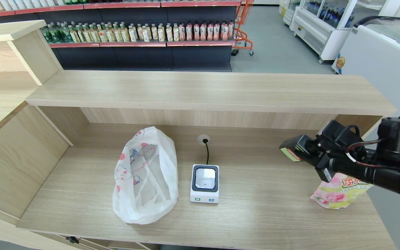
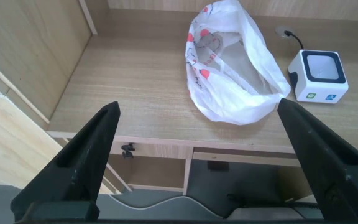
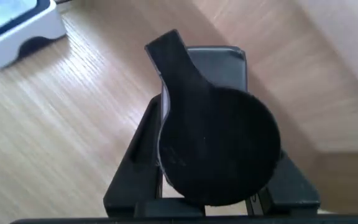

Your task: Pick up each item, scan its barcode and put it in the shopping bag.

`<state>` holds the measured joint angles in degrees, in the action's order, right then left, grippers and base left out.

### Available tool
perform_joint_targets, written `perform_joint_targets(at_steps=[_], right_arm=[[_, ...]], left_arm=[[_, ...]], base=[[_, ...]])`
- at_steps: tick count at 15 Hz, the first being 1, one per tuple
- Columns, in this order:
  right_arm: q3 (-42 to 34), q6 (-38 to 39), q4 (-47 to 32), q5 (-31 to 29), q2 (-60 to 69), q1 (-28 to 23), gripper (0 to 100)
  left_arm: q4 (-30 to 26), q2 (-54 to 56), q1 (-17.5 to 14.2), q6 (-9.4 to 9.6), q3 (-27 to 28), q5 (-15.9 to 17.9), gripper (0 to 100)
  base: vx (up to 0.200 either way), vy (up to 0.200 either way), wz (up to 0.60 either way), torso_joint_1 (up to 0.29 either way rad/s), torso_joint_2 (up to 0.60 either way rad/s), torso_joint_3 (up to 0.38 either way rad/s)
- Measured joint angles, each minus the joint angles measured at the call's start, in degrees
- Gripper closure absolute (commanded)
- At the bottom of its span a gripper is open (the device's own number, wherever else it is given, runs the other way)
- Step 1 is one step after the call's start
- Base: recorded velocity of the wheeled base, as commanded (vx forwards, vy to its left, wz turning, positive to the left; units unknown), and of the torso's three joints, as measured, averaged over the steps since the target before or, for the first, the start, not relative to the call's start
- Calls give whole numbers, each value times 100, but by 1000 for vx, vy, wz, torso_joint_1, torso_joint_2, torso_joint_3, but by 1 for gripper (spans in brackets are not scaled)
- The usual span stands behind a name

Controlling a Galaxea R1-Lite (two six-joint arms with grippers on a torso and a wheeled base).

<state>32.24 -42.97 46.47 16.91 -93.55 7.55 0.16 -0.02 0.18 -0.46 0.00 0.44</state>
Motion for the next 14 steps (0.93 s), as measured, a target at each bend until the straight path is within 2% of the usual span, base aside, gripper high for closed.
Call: perform_joint_targets(at_steps=[1,5,9,12,14], right_arm=[[-110,-473,211,228,102,-17,100],[-271,-2786,521,2157,299,-63,100],[-269,-6413,512,4404,201,-157,100],[-245,-8205,315,5250,-91,79,100],[-240,-8836,101,5444,-317,512,100]], left_arm=[[0,0,0,0,0,0,0],[0,0,2,-2,0,0,0],[0,0,0,-2,0,0,0],[0,0,0,-2,0,0,0],[0,0,0,2,0,0,0]], base=[[0,0,0,0,0,0],[0,0,0,0,0,0],[0,0,0,0,0,0],[0,0,0,0,0,0],[0,0,0,0,0,0]])
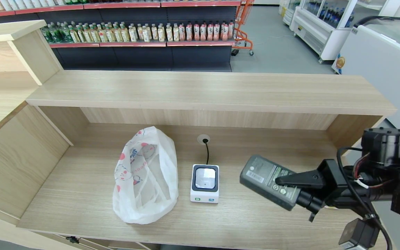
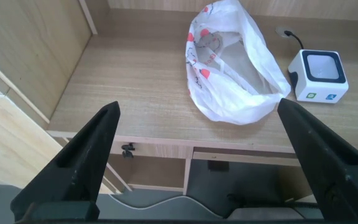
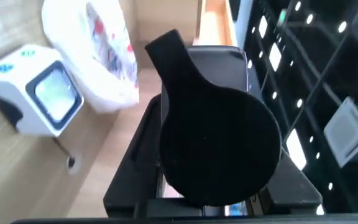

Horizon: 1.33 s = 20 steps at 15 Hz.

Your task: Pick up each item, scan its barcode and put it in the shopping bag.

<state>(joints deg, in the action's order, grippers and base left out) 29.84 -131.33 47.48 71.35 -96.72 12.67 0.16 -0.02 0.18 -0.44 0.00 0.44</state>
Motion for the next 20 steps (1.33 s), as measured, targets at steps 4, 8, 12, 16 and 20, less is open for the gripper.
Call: perform_joint_targets(at_steps=[4,8,12,16,20], right_arm=[[152,-440,6,194,-482,1009,100],[362,-532,266,283,-879,1368,100],[605,-555,482,339,-1229,1564,100],[734,-631,573,351,-1449,1698,100],[846,-629,578,354,-1701,1783,100]], left_arm=[[0,0,0,-5,0,0,0],[0,0,0,-5,0,0,0],[0,0,0,-2,0,0,0],[0,0,0,-2,0,0,0],[0,0,0,-5,0,0,0]], base=[[0,0,0,0,0,0],[0,0,0,0,0,0],[0,0,0,0,0,0],[0,0,0,0,0,0],[0,0,0,0,0,0]])
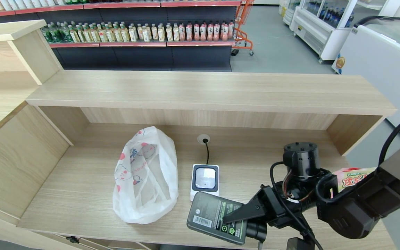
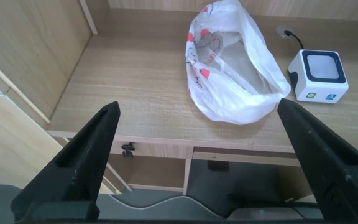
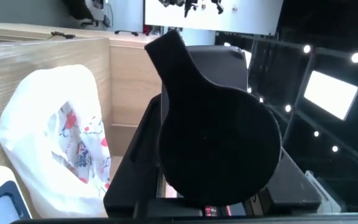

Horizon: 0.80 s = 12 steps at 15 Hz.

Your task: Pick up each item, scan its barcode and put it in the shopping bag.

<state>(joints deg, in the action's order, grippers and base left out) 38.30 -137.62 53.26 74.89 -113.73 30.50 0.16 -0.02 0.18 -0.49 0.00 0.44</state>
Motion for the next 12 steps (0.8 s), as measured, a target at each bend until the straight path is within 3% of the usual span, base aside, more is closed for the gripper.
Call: perform_joint_targets(at_steps=[12], right_arm=[[541,82,11,-4,-521,224,100]], left_arm=[[0,0,0,0,0,0,0]], base=[[0,0,0,0,0,0]])
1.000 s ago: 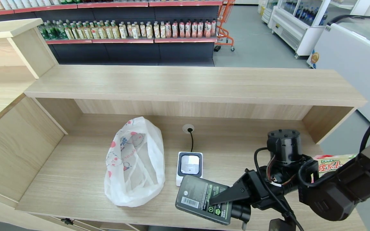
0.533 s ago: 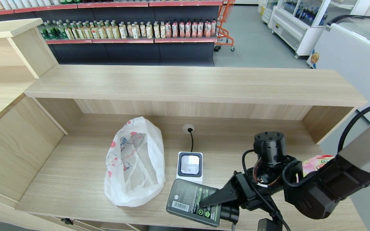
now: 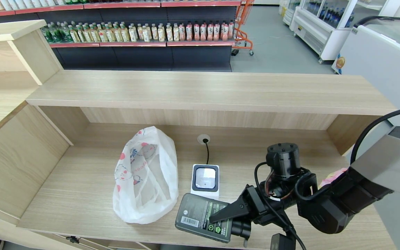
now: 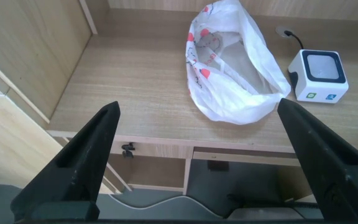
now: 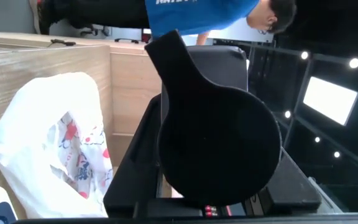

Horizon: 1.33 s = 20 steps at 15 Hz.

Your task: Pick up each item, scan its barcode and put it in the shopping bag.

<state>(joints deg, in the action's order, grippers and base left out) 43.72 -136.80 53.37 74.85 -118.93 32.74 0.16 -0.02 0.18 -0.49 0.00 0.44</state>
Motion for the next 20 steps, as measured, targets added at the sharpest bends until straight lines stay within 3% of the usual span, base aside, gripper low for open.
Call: perform_joint_targets(at_steps=[7,9,13,16,20], right_arm=[[49,189,-35,0,-13,-24,100],[-30,851,-57,-34,177,-69,100],[-610,3460,-72,-994,1356,-872,100],[-1084,6756,-296,-1482,2478,-1773,100],[-1258,10878,-430,-2810,3423,-2076,100]], left_arm=[[0,0,0,2,0,0,0],[0,0,0,2,0,0,0],[0,0,0,0,0,0,0],[0,0,-2,0,0,0,0],[0,0,0,0,0,0,0]], base=[[0,0,0,0,0,0],[0,0,0,0,0,0],[0,0,0,0,0,0],[0,0,0,0,0,0],[0,0,0,0,0,0]])
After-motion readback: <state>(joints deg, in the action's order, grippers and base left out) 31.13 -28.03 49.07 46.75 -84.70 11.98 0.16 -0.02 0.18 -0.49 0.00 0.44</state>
